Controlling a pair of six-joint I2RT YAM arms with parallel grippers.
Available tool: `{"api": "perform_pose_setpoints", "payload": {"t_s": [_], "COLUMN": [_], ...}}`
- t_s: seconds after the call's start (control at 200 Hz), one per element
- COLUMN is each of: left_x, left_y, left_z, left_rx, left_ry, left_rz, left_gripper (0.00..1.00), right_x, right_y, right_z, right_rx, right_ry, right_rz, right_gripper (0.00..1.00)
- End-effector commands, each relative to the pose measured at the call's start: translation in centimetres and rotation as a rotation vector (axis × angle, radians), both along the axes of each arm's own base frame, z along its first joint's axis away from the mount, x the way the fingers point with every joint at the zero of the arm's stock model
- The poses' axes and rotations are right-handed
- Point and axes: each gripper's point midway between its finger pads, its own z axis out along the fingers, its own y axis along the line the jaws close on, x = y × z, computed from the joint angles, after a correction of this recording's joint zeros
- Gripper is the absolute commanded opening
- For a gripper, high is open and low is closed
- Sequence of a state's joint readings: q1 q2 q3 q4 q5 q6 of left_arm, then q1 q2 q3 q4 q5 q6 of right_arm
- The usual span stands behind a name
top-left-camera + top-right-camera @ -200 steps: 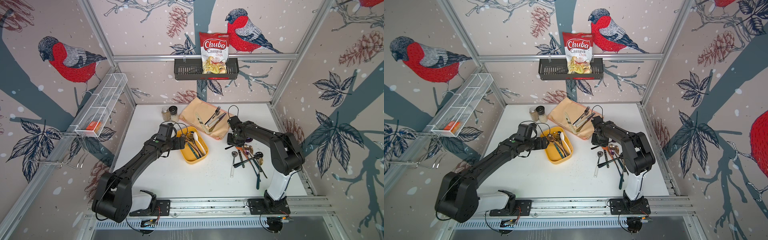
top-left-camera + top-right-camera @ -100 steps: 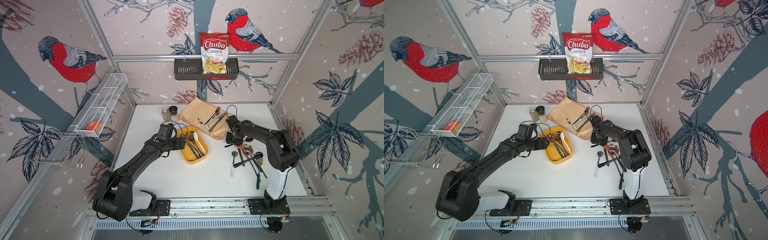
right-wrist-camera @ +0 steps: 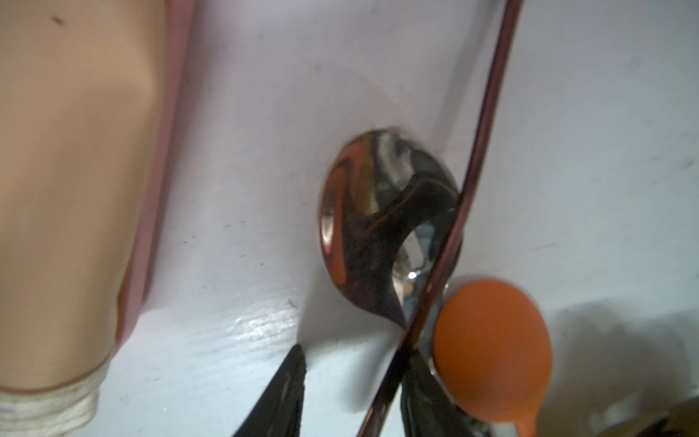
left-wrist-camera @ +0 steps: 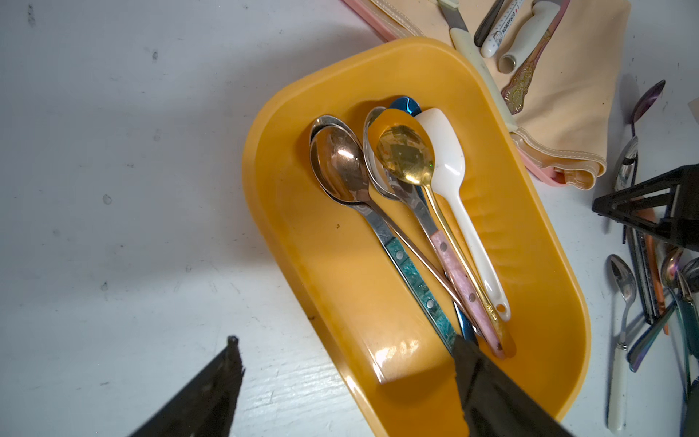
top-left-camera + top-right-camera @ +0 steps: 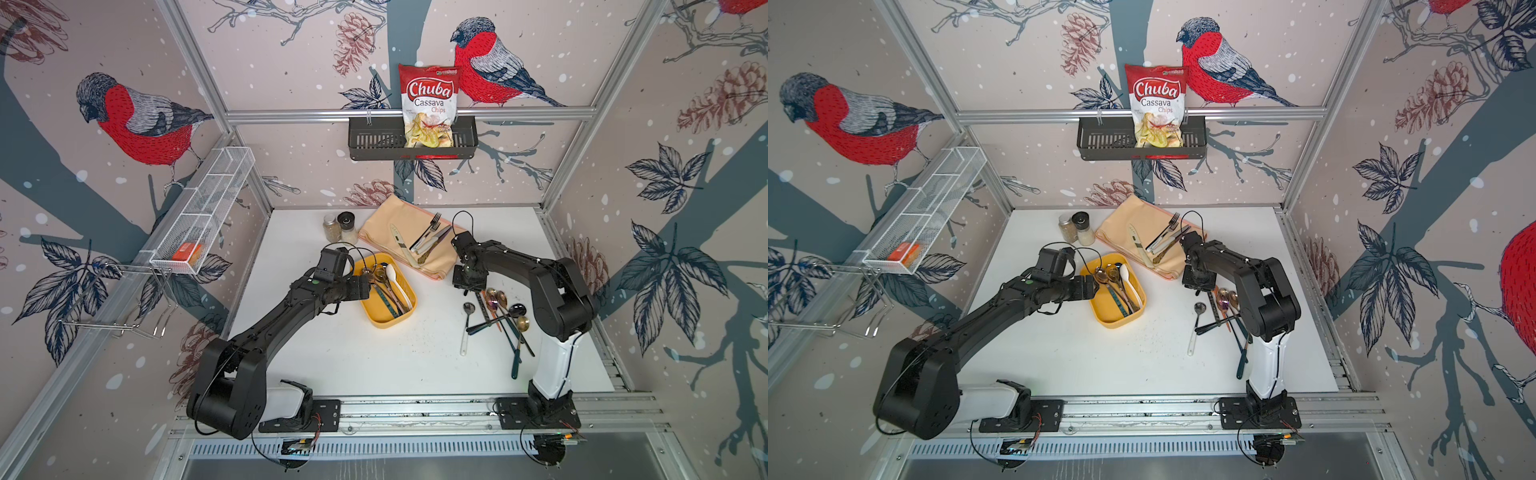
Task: Put the spoon into the storage box
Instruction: Pick up the spoon from the center of the board.
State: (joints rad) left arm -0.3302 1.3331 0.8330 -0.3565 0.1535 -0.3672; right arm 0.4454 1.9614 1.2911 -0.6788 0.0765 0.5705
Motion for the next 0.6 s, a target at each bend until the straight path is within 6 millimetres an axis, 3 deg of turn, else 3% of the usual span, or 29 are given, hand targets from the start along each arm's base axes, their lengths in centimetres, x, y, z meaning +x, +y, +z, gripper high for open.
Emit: {"api": "perform_pose_setpoints", "payload": {"t_s": [0.0, 0.175, 0.595], "left_x": [0.00, -0.07, -0.08], "left_y": [0.07, 0.20, 0.25], "left_z": [-0.02, -0.06, 0.07], "left_rx": [0.010, 0.017, 0.020], "left_ry": [-0.001, -0.001, -0.005], "left_rz": [-0.004, -0.005, -0.002], "left_gripper": [0.89, 0.89, 0.89], "right_x": [-2.75, -2.61, -3.26], "right_y": [-0.71, -0.77, -0.51], "right_z": [-1.35, -1.37, -1.73], "right_rx": [-0.033, -0.038, -0.015], "right_ry": [0.121, 0.114, 0.119], "right_rz": [0.016, 0.014, 0.012], "right_gripper": [0.42, 0.40, 0.22]}}
